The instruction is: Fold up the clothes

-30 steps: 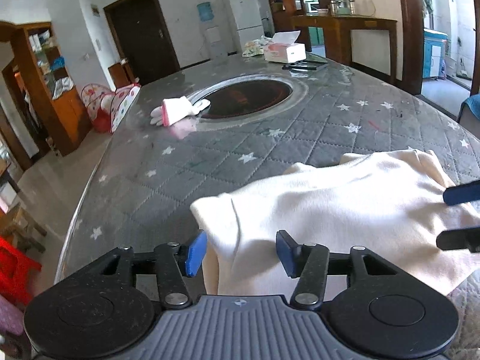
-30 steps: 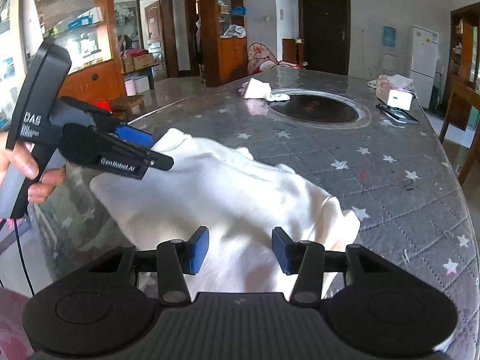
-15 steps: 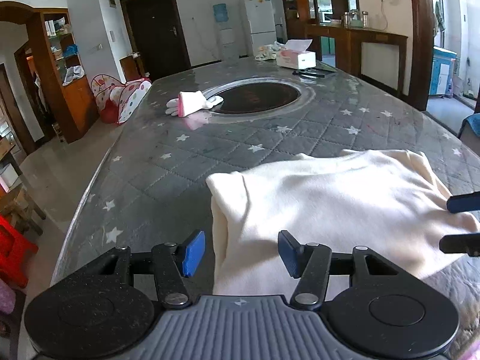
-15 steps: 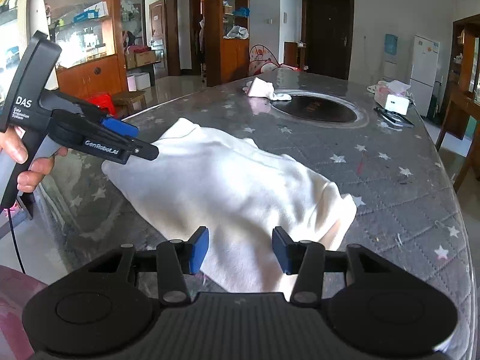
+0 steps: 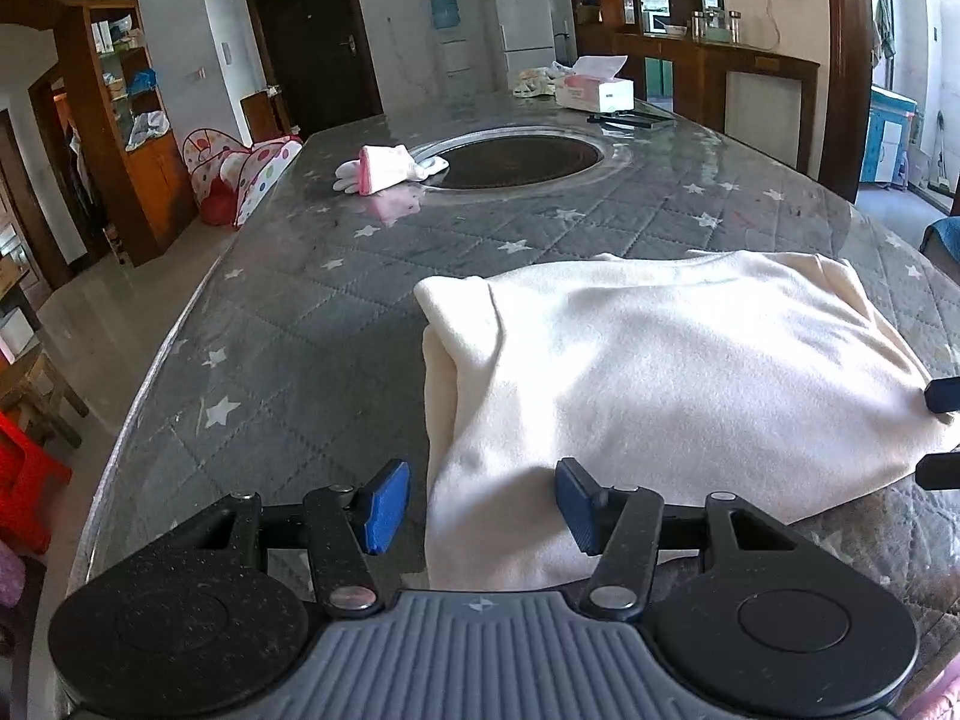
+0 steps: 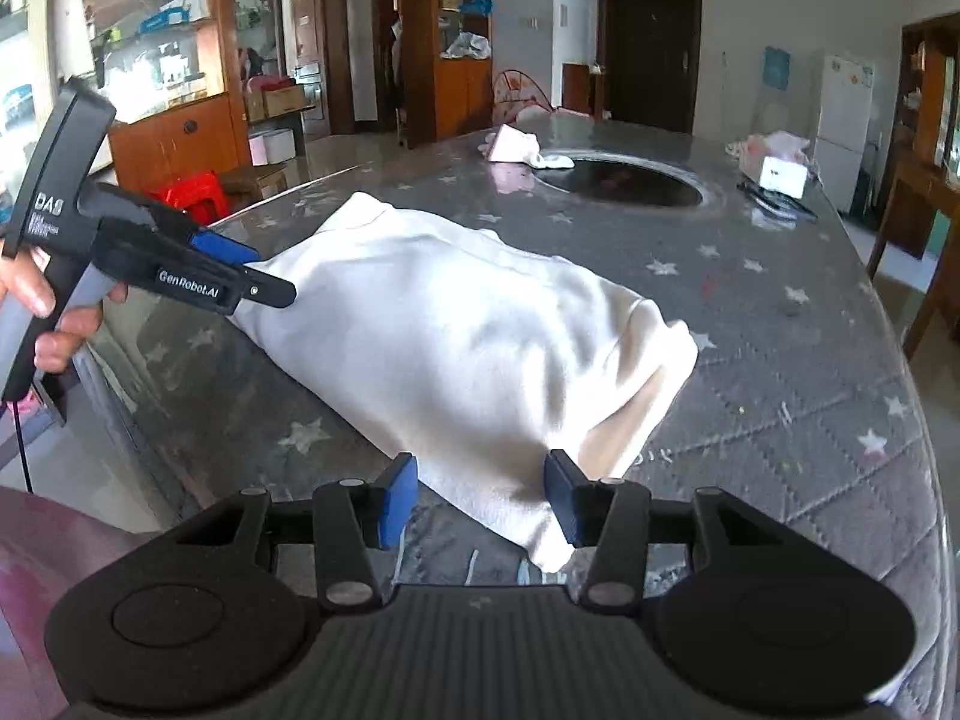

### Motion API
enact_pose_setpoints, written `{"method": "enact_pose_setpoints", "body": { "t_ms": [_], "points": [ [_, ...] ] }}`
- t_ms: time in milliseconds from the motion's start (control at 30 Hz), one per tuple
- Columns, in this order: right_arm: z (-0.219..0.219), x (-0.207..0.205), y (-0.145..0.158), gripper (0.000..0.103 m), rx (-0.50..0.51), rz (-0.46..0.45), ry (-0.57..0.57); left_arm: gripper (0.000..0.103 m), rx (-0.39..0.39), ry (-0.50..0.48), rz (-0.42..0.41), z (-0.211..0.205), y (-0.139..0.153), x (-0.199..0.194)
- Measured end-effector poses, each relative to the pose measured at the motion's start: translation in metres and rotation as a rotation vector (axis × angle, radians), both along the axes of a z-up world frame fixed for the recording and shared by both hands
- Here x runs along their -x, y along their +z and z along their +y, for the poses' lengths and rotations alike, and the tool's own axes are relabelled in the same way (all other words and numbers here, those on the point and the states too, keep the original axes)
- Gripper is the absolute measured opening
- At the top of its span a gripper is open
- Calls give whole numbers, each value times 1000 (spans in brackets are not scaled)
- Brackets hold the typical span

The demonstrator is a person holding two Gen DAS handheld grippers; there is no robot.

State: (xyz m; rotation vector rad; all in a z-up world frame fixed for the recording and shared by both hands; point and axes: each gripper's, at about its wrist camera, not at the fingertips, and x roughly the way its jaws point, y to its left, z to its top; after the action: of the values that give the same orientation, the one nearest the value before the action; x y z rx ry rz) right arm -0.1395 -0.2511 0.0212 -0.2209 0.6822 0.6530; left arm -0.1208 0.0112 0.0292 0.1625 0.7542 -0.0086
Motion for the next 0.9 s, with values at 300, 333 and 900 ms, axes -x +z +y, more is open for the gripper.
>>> {"method": "enact_pose_setpoints", "body": {
  "t_ms": [300, 333, 900],
  "points": [
    [3, -18, 14, 47, -52, -7, 22, 57, 81, -2, -40, 9, 21, -8],
    [5, -21, 10, 47, -48, 9, 24, 57, 81, -6, -42, 9, 20, -10],
    [10, -23, 4, 55, -22, 26, 36, 51, 237, 111, -28, 51, 11, -43]
  ]
}}
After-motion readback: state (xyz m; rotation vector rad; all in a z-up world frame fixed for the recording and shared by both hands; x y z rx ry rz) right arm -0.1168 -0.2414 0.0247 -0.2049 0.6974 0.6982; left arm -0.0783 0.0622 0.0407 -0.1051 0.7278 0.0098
